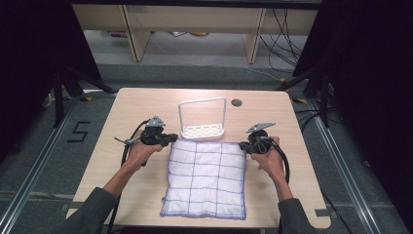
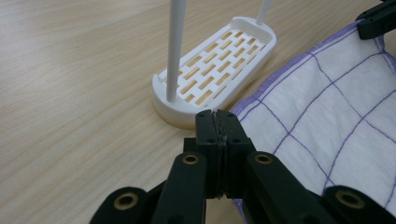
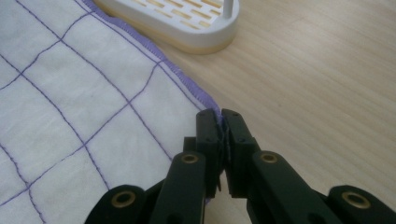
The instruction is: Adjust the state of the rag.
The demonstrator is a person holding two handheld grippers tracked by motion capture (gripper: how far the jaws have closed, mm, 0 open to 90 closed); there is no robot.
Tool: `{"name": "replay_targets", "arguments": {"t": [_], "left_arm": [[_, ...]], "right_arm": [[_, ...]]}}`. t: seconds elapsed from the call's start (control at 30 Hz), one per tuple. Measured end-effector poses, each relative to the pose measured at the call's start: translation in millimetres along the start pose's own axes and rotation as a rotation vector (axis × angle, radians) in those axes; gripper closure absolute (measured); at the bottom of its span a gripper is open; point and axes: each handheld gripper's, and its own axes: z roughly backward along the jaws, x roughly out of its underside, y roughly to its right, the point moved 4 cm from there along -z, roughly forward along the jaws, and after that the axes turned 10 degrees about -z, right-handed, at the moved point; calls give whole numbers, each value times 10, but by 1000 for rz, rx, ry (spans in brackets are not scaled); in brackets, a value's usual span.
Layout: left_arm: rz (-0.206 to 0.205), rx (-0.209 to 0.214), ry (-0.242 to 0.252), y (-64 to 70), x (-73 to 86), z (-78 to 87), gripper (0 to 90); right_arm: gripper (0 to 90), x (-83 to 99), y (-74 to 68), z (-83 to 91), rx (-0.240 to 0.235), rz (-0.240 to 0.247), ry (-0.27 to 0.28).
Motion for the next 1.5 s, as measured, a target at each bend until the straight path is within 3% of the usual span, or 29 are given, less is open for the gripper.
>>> {"name": "replay_targets", "arguments": {"t": [0.07,0.1,0.17,0.2,0.4,0.67,0.73,0.77,0.8,0.83,0.97,1.2,1.37,1.5], "left_arm": [[2,-1,3,-2,-5,9,880],[2,1,12,-10,-23,32,880],[-2,-7,20,-23,-48,54,880],[-1,-7,27,-27,-61,67,880],[-14,-17,65,-29,-135,163,880],[-61,11,107,117,-184,418,880],[-82,30,117,212,-162,526,879],[-114,46,141,243,-156,551,879],[-102,43,121,293,-127,596,880],[-122,58,127,387,-80,677,879],[-150,79,133,524,15,810,879],[-164,116,126,751,292,989,879],[-168,146,123,879,452,1029,878],[-176,187,87,1041,625,1012,877]], "right_arm": [[867,-23,-19,26,-6,-12,-18],[867,-43,-20,15,-5,-9,7],[867,-93,-18,56,5,-9,4],[867,-126,-8,63,5,13,23],[870,-262,-51,204,18,38,16],[870,-257,-177,473,9,94,58],[869,-191,-239,547,9,103,68],[870,-160,-263,579,8,121,76],[870,-132,-284,618,5,147,88],[870,-56,-344,696,-1,162,104],[870,78,-437,804,-12,208,118],[869,453,-618,920,-59,213,116],[869,627,-679,940,-77,216,114],[869,825,-741,919,-90,210,94]]}}
